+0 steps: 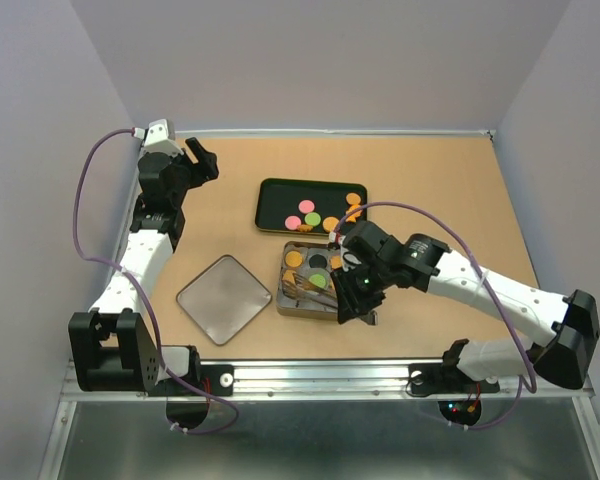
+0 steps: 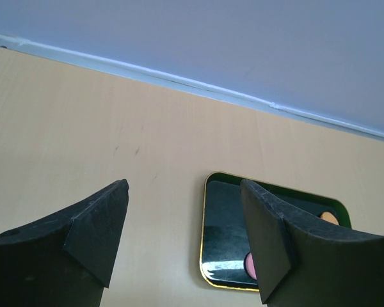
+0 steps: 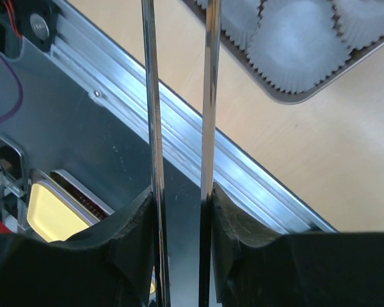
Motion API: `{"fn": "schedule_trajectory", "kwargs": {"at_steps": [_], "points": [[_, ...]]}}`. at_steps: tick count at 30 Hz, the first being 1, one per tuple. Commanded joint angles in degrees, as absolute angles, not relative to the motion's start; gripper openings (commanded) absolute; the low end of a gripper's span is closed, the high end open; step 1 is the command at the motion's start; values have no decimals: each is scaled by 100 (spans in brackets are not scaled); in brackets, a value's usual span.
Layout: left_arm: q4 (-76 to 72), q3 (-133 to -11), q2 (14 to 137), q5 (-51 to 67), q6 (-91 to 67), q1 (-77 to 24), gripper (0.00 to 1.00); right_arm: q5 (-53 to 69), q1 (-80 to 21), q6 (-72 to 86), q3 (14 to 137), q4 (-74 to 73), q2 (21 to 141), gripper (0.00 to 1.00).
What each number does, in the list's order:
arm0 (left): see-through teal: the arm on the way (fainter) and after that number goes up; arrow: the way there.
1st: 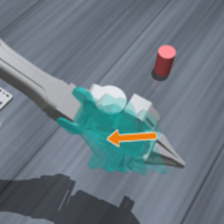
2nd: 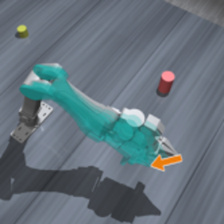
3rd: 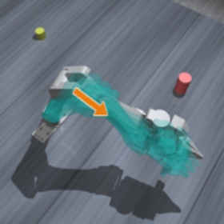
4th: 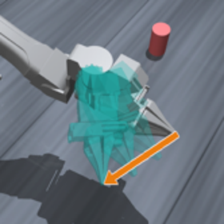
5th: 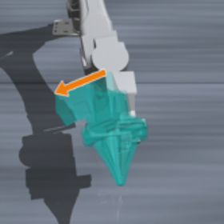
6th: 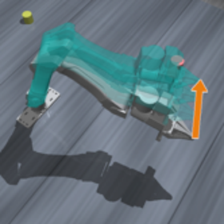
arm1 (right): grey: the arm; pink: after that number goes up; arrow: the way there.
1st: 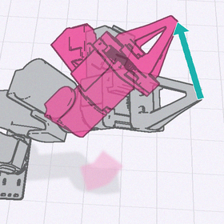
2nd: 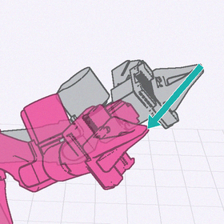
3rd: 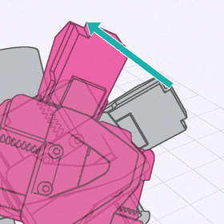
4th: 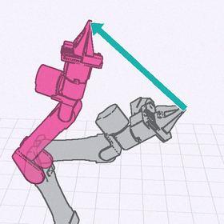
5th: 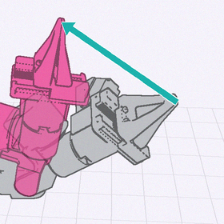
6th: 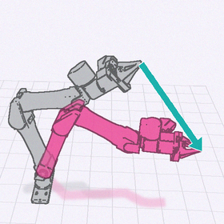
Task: Pack the cookies
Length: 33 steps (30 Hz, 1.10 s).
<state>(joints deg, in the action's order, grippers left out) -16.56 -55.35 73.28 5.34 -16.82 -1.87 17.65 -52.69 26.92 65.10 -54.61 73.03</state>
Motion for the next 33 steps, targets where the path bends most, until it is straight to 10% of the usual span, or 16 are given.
{"fn": "schedule_trajectory", "kwargs": {"at_steps": [1, 33], "points": [[-1960, -5537, 7102, 475, -1538, -228, 81, 1828, -5580, 2865, 6258, -5063, 7268, 31], [-1907, -5520, 7075, 431, -1450, -290, 81, 1020, -5801, 3111, 6565, -4948, 7532, 46]]}}
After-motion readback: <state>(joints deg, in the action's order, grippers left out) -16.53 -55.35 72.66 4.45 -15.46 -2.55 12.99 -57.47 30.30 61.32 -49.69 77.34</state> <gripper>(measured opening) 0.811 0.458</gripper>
